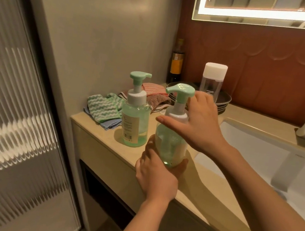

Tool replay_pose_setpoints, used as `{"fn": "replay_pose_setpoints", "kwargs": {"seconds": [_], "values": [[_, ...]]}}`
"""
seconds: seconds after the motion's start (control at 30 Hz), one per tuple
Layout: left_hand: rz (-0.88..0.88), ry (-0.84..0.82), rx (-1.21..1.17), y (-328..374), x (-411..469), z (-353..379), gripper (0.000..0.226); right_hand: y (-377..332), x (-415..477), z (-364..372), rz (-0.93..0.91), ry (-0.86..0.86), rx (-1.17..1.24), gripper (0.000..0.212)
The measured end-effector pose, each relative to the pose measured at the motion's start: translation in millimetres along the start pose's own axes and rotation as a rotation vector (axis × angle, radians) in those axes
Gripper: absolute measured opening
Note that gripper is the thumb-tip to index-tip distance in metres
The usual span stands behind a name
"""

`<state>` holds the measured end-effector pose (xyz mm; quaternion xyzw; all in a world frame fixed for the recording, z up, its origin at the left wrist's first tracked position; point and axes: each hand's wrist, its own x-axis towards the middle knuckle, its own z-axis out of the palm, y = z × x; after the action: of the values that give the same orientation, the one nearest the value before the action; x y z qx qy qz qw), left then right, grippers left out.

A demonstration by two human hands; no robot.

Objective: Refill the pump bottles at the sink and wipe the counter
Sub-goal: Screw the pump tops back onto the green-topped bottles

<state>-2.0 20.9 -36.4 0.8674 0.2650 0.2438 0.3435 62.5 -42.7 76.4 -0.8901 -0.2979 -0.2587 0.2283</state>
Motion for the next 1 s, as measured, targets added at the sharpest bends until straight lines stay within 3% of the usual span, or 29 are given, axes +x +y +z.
{"fn": "replay_pose_setpoints", "kwargs": {"seconds": [0.13, 0.2, 0.3, 0.47, 0.57, 0.73, 0.83, 0.9, 1.0], "values": [[0.035, 0.069, -0.103, 3, -3, -4, 0.104, -5, 1, -9, -0.008, -0.306, 0.697, 0.036], [0.037, 0.026, -0.088, 4, -3, -5, 0.101, 3, -1, -9, 0.031, -0.455, 0.911, 0.043], [0.052, 0.008, -0.079, 4, -1, -4, 0.094, 11, -5, -8, 0.035, -0.461, 0.890, 0.045], [0.023, -0.007, -0.074, 3, 1, -2, 0.093, 4, -2, -1, 0.152, -0.122, 0.589, 0.055], [0.009, 0.009, -0.069, 3, 0, 0, 0.102, -8, 0, 8, 0.215, -0.028, 0.510, 0.054], [0.034, 0.022, -0.036, -1, -1, 2, 0.081, -8, 0, 11, 0.181, -0.075, 0.508, 0.073], [0.053, 0.101, -0.117, 0, -1, 1, 0.100, -7, 1, -1, 0.162, -0.125, 0.618, 0.080], [0.048, 0.094, -0.124, 3, -2, -1, 0.102, -5, 6, -6, 0.110, -0.245, 0.702, 0.066], [0.022, 0.045, -0.063, 4, -1, 0, 0.100, -2, 11, -2, 0.053, -0.357, 0.781, 0.028]]}}
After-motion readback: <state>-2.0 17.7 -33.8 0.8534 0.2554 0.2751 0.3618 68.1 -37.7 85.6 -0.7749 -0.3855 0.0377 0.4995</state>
